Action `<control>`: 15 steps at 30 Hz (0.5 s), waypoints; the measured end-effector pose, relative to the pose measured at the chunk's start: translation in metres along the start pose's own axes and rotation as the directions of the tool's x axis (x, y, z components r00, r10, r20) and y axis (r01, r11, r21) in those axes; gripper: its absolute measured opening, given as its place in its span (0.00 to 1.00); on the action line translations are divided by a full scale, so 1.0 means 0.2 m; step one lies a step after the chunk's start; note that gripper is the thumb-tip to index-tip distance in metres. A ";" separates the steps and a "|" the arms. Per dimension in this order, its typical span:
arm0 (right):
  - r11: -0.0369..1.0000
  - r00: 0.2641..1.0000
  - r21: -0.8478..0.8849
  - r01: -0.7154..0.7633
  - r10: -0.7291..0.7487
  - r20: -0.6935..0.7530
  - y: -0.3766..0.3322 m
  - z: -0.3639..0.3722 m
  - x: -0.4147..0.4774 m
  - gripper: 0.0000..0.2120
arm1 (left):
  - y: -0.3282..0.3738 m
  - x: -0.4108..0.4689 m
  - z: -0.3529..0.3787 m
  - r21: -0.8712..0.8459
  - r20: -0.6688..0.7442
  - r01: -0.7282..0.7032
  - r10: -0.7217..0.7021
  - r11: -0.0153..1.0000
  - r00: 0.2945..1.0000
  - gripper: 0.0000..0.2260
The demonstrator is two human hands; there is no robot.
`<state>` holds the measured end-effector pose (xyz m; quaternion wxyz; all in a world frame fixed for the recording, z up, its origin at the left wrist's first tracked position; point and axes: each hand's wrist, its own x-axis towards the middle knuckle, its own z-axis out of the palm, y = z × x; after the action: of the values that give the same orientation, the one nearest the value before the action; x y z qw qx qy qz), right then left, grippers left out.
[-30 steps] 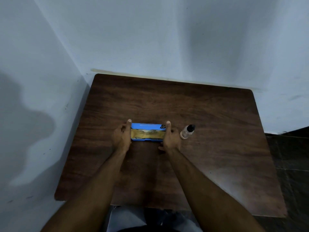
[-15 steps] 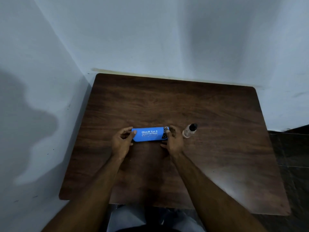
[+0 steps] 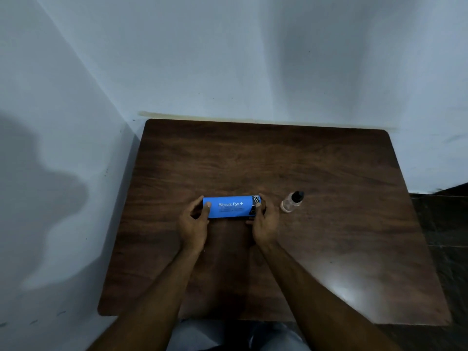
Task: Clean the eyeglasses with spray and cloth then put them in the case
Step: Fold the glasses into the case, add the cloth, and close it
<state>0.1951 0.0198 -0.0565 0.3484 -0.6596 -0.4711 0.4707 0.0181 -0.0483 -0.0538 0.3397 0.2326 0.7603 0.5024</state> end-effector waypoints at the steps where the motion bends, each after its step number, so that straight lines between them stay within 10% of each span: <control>1: 1.000 1.000 0.023 0.009 -0.008 -0.016 -0.02 0.01 0.01 0.16 | 0.03 0.03 0.00 -0.022 -0.006 -0.014 0.014 1.000 1.000 0.17; 15: 0.995 0.990 0.091 -0.037 0.050 -0.135 -0.51 0.36 0.66 0.10 | 0.50 0.83 0.16 -0.171 -0.008 -0.067 0.066 0.983 0.998 0.14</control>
<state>0.1110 0.1772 -0.0265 0.3986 -0.6845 -0.4102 0.4521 -0.0661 0.1254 -0.0176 0.3404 0.2272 0.7065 0.5773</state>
